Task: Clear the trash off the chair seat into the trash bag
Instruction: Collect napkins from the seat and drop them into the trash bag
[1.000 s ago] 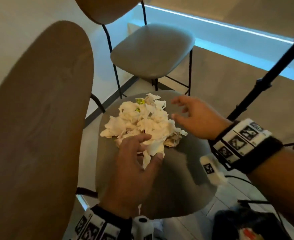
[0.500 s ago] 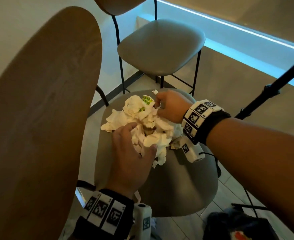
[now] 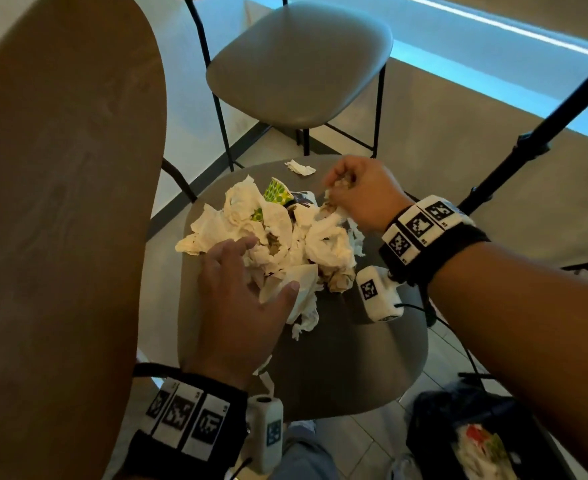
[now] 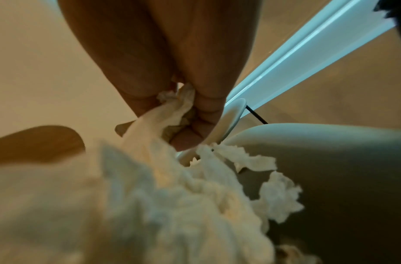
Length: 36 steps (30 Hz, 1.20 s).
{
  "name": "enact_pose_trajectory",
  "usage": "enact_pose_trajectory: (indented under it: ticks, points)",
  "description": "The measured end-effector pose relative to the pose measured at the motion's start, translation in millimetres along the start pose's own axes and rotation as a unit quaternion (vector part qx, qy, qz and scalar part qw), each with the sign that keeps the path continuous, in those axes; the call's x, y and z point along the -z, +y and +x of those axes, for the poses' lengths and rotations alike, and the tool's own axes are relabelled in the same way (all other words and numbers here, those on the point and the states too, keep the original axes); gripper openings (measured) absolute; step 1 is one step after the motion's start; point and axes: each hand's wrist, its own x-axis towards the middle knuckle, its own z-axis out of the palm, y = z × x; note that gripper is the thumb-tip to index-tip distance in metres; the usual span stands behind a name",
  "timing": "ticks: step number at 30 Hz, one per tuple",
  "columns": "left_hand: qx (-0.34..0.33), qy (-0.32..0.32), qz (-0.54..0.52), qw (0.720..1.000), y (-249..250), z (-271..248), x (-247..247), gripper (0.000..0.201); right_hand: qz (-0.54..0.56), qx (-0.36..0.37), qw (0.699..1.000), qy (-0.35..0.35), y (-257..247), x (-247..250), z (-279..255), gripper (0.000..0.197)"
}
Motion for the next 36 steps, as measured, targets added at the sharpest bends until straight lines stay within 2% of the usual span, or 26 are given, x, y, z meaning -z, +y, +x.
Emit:
enact_pose_trajectory:
  ticks: [5,8,9,11,13,15,19,27,32,36]
  points:
    - [-0.016,-0.015,0.017,1.000,6,2,3,0.076,0.158,-0.043,0.984,0.071,13,16,-12,0.018]
    - [-0.006,-0.039,0.042,0.998,8,3,3,0.081,0.173,-0.061,0.979,0.094,22,23,-27,0.017]
    - [0.002,-0.047,0.057,0.997,8,1,3,0.083,0.150,-0.071,0.984,0.066,24,23,-33,0.018]
    - [0.018,-0.059,0.087,0.994,5,-3,4,0.086,0.041,-0.090,0.994,-0.045,25,13,-42,0.042]
    - [0.030,-0.066,0.105,0.992,2,-9,4,0.087,-0.123,-0.102,0.977,-0.141,30,-1,-44,0.072]
    - [0.028,-0.060,0.117,0.991,0,-13,4,0.086,-0.214,-0.088,0.960,-0.159,32,-10,-43,0.082]
    - [0.007,-0.044,0.146,0.988,3,-18,-2,0.080,-0.229,-0.056,0.964,-0.120,38,-15,-40,0.072]
    - [0.004,-0.119,0.151,0.981,2,-16,-21,0.064,-0.228,0.012,0.968,-0.103,44,-30,-38,0.031]
    - [0.013,-0.135,0.132,0.982,0,-14,-21,0.042,-0.198,-0.010,0.975,-0.100,41,-24,-34,0.019]
    - [0.009,-0.143,0.122,0.982,-1,-15,-17,0.028,-0.102,-0.039,0.990,-0.092,41,-11,-39,0.019]
